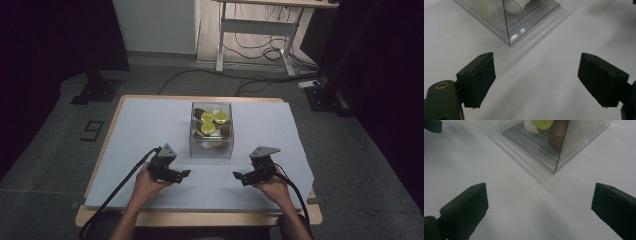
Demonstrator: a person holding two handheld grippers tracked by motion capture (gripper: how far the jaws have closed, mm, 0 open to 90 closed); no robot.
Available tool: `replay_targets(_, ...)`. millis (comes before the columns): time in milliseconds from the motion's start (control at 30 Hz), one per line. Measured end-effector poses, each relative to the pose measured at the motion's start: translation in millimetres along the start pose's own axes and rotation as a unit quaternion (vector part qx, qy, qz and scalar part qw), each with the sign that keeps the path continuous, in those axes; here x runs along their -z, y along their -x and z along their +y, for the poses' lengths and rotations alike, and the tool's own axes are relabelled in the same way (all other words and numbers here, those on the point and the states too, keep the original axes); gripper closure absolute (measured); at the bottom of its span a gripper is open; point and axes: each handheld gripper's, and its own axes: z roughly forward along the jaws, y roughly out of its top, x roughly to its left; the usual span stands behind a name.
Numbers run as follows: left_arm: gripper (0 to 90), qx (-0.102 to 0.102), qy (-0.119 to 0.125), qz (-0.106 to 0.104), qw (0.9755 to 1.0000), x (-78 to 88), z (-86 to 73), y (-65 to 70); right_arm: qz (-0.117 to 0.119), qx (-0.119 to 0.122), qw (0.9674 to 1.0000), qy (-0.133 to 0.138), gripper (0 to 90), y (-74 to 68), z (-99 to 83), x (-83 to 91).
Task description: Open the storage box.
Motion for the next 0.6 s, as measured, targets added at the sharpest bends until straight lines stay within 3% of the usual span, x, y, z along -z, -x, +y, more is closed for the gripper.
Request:
replay_targets(200,16.2,-0.007,0.006,0.007,0.9999,-4.3,12.2,1.9,0.005,0.007,0.9999,0.006,5.4,-3.4,7.3,-3.5)
replay_targets(600,24.1,-0.019,0.023,0.0,0.9996,-12.1,28.9,5.7,0.009,0.009,0.9998,0.018,14.1,-6.4,20.4,-9.9)
